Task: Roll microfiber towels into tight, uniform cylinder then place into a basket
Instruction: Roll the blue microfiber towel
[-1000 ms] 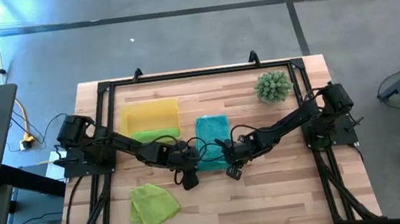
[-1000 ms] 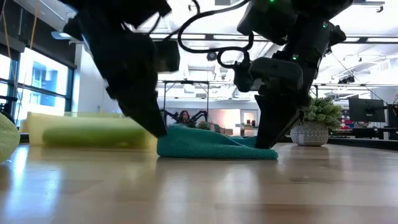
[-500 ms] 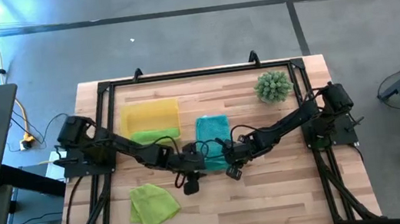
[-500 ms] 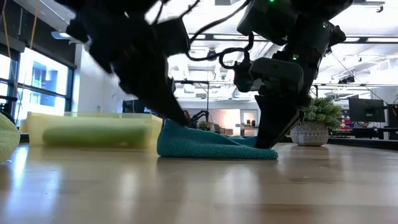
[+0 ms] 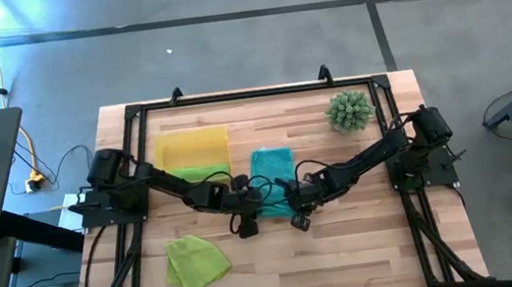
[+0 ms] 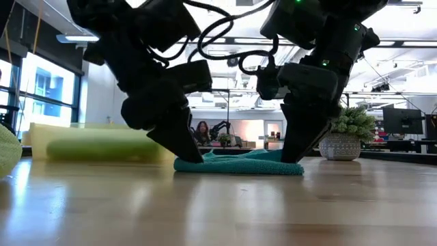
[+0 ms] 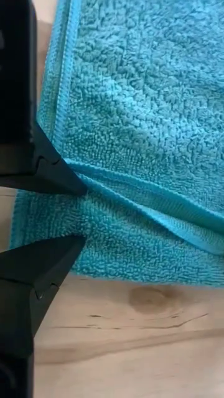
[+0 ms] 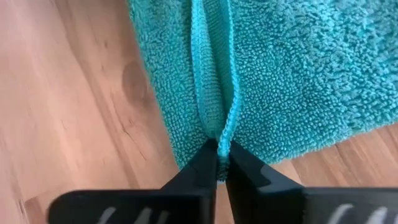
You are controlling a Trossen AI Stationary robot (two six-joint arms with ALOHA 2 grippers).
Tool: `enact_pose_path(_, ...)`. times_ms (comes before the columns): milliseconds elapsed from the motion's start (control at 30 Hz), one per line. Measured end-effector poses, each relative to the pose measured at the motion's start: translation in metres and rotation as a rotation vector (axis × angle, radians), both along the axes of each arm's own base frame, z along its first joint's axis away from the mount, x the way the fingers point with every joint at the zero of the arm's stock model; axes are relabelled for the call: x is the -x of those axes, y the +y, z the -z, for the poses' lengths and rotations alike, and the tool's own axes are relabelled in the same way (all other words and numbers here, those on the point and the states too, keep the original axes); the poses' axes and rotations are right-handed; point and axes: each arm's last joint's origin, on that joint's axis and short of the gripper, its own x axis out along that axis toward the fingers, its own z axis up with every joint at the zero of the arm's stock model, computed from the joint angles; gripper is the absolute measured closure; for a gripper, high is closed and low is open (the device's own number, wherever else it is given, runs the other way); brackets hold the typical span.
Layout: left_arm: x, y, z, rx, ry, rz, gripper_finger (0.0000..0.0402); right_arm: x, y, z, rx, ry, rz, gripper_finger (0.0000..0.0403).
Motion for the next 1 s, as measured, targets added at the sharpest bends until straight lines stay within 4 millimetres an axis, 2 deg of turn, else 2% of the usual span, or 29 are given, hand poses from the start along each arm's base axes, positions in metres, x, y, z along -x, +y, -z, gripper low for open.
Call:
enact_pose_path(267,0.000,-0.001,0.006,0.024,0.019,-0.009,0.0289,0.006,-0.004,-0.026,-0.089,-0.034,-0.124,0.0320)
enact_pose_path(400,0.000,-0.001,0.006,0.026,0.021,-0.008,0.0289,0.010,0.000,-0.041,-0.152,-0.076,-0.185,0.0303)
enact_pose_path(500,0.000,-0.001,0.006,0.028,0.020,-0.007,0.0289,0.010,0.011,-0.045,-0.086,-0.139,-0.255,0.0300)
enact_pose_path(733,-0.001,-0.002,0.006,0.038,0.001,-0.004,0.0289,0.005,0.034,-0.026,0.221,-0.200,-0.295,0.0300)
enact_pose_path(867,-0.001,-0.002,0.006,0.039,0.001,-0.003,0.0289,0.004,0.040,-0.014,0.269,-0.172,-0.355,0.0295)
enact_pose_path(1000,-0.001,-0.002,0.006,0.040,0.001,-0.003,0.0289,0.004,0.041,-0.009,0.308,-0.157,-0.374,0.0261)
